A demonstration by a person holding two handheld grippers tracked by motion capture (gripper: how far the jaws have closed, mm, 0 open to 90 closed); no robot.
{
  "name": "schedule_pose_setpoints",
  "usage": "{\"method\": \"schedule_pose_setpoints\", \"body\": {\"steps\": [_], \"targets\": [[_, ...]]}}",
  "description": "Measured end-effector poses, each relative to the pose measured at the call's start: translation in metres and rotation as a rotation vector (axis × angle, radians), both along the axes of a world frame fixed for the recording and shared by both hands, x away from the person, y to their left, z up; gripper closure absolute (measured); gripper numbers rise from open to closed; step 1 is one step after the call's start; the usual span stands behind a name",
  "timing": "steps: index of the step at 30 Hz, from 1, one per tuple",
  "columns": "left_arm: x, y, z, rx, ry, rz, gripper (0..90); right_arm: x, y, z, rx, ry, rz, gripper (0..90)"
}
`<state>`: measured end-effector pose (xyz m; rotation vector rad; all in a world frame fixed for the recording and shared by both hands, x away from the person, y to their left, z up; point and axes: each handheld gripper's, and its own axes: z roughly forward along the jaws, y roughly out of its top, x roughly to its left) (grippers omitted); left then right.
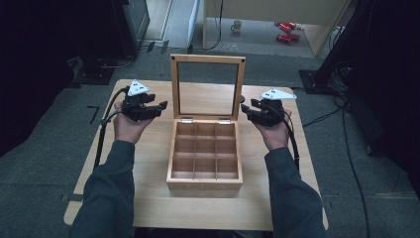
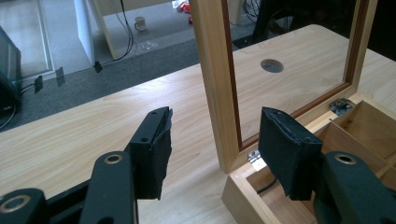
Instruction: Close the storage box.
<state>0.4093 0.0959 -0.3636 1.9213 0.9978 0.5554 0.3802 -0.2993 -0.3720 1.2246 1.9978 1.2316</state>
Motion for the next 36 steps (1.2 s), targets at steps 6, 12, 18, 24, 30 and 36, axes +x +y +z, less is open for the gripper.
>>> {"method": "schedule_pose_setpoints", "body": {"steps": [6, 12, 18, 24, 30, 36], "targets": [[0.009, -0.008, 0.002, 0.005, 0.002, 0.0, 42.6, 0.012, 0.003, 0.001, 0.012, 0.014, -0.005, 51.6], [0.018, -0.018, 0.003, 0.014, 0.011, -0.008, 41.5, 0.024, 0.005, 0.002, 0.024, 0.027, -0.009, 50.2], [0.028, -0.029, 0.001, 0.036, 0.024, -0.013, 40.0, 0.034, 0.011, 0.006, 0.014, 0.036, -0.006, 47.4], [0.039, -0.037, -0.004, 0.02, 0.038, 0.001, 40.0, 0.045, 0.013, 0.004, 0.018, 0.05, -0.014, 44.2], [0.046, -0.048, -0.009, 0.03, 0.041, 0.0, 39.9, 0.054, 0.013, -0.005, 0.032, 0.078, -0.016, 44.1], [0.053, -0.055, -0.01, 0.033, 0.053, 0.005, 41.8, 0.062, 0.016, -0.011, 0.048, 0.101, -0.017, 45.8]]}}
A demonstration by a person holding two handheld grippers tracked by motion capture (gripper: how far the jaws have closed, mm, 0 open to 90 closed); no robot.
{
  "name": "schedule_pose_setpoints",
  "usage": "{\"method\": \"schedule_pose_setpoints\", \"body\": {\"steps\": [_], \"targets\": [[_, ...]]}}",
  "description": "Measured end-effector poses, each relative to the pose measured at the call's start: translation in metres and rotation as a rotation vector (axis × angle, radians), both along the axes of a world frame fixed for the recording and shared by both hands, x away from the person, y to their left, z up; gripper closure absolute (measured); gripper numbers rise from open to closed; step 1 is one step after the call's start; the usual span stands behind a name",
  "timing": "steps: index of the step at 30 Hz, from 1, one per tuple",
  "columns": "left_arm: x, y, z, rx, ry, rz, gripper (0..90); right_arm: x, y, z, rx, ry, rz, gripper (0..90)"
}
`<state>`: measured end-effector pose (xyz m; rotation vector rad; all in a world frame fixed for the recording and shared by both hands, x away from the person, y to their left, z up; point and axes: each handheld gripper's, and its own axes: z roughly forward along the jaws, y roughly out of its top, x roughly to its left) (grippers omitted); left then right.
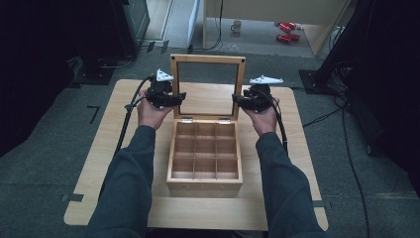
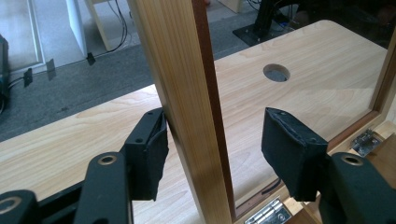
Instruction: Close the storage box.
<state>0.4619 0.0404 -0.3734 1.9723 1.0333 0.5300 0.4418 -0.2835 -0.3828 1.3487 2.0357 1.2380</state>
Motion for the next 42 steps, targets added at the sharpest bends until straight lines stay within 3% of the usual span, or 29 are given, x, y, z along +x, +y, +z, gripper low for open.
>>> {"method": "schedule_pose_setpoints", "body": {"steps": [6, 10, 26, 42], "targets": [[0.004, 0.001, -0.004, -0.001, 0.018, 0.007, 46.9, 0.006, 0.005, 0.002, -0.012, -0.001, 0.003, 49.2], [0.005, 0.0, -0.005, -0.003, 0.026, 0.006, 50.6, 0.009, 0.005, 0.003, 0.01, 0.004, -0.001, 53.0], [0.004, 0.001, -0.003, -0.041, 0.052, 0.017, 51.8, 0.01, 0.006, 0.002, 0.036, 0.014, 0.008, 58.0], [-0.021, 0.0, 0.0, -0.006, -0.016, 0.013, 51.3, -0.013, 0.01, 0.007, -0.024, -0.047, 0.016, 57.4]]}}
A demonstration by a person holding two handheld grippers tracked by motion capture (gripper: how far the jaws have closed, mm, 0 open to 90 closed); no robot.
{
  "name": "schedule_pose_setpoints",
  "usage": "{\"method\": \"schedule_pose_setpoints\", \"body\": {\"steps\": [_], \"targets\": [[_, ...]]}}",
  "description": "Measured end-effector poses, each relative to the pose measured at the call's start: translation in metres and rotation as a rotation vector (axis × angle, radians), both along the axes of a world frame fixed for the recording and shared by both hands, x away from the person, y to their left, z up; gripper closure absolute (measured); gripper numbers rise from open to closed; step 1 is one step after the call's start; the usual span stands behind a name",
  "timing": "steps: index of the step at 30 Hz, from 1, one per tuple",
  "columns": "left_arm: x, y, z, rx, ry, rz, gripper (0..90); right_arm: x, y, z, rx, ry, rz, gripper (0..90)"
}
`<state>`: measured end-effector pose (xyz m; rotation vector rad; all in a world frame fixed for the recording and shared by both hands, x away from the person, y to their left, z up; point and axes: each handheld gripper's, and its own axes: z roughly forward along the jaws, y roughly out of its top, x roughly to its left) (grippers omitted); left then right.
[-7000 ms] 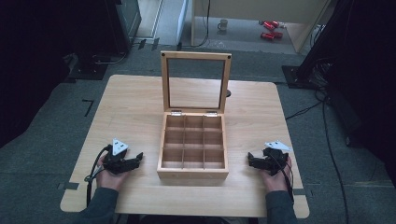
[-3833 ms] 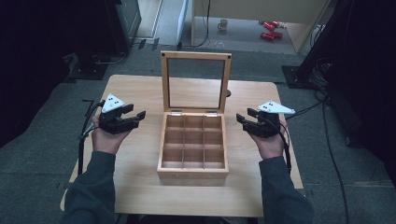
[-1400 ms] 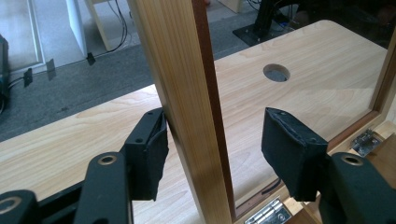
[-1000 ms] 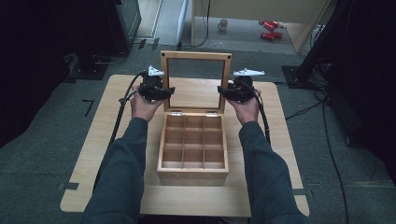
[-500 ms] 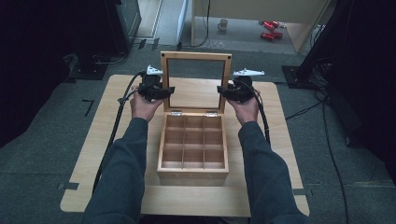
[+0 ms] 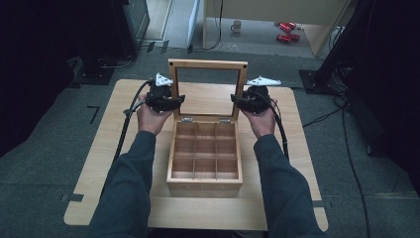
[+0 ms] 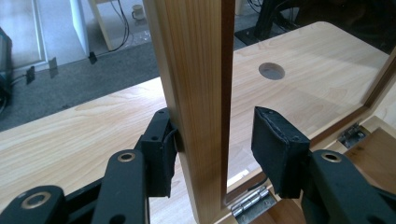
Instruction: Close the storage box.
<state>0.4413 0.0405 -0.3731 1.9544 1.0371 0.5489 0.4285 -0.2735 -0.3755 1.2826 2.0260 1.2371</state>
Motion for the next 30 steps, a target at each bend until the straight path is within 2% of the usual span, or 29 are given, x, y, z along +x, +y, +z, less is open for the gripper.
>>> {"method": "schedule_pose_setpoints", "body": {"steps": [3, 12, 16, 21, 26, 30], "targets": [[-0.006, 0.0, 0.0, -0.004, -0.012, 0.0, 51.1, -0.006, 0.001, 0.001, -0.017, -0.013, 0.0, 57.1], [-0.023, 0.003, 0.0, -0.005, -0.041, -0.015, 51.1, -0.024, 0.004, 0.003, -0.029, -0.044, 0.001, 56.1], [-0.032, 0.005, -0.001, -0.024, -0.051, -0.024, 51.6, -0.034, 0.004, 0.002, -0.026, -0.054, 0.004, 54.8], [-0.041, 0.01, -0.002, -0.047, -0.055, -0.038, 51.2, -0.046, 0.009, 0.005, -0.061, -0.068, 0.0, 53.1], [-0.051, 0.016, 0.001, -0.069, -0.074, -0.053, 52.3, -0.057, 0.007, 0.005, -0.041, -0.088, -0.001, 53.1], [-0.062, 0.023, 0.006, -0.075, -0.095, -0.063, 52.7, -0.066, 0.005, 0.01, -0.024, -0.118, -0.002, 53.8]]}}
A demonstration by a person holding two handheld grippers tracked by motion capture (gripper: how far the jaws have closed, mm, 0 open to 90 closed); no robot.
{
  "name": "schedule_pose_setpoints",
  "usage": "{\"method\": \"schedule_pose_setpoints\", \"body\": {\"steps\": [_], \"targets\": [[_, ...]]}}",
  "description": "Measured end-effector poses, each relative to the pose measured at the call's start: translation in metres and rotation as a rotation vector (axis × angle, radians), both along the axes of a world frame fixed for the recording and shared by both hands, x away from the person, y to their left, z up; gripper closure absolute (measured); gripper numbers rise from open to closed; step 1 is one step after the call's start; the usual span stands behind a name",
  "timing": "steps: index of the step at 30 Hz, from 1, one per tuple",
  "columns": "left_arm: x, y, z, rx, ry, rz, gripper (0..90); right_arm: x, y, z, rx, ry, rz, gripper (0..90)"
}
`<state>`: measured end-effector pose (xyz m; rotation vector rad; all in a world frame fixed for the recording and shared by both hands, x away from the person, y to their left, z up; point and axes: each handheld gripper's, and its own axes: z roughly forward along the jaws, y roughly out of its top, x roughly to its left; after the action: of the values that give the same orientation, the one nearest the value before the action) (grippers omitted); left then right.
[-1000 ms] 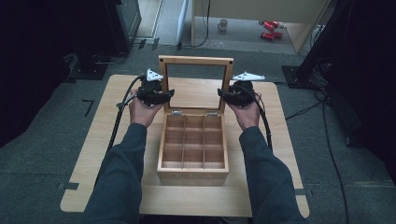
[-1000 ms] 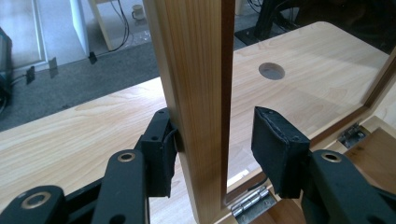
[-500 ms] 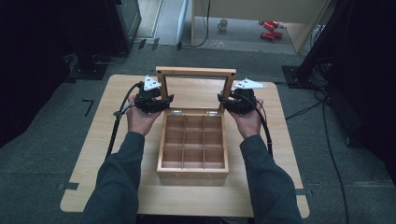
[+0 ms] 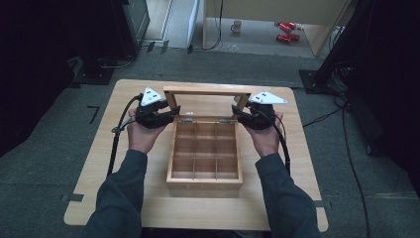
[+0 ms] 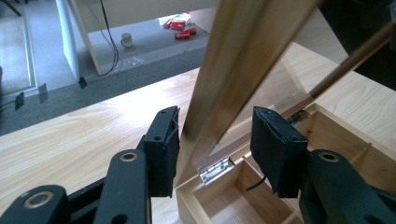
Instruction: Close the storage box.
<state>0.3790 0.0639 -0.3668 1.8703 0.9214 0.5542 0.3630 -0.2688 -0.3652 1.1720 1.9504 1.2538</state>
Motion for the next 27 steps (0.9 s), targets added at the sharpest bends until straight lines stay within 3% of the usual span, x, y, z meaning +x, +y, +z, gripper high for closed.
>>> {"method": "schedule_pose_setpoints", "body": {"steps": [5, 13, 21, 27], "targets": [[-0.012, 0.009, 0.006, 0.001, -0.027, 0.0, 58.4, -0.007, -0.005, 0.006, 0.029, -0.008, -0.005, 56.7], [-0.022, 0.011, 0.01, 0.025, -0.045, -0.023, 72.3, -0.016, -0.004, 0.004, 0.009, -0.018, 0.008, 57.1], [-0.031, 0.014, 0.009, 0.036, -0.045, -0.039, 74.0, -0.033, -0.011, 0.002, 0.011, -0.016, 0.019, 60.0], [-0.039, 0.015, 0.007, 0.034, -0.041, -0.043, 73.9, -0.045, -0.015, 0.002, 0.009, -0.026, 0.025, 66.9]]}}
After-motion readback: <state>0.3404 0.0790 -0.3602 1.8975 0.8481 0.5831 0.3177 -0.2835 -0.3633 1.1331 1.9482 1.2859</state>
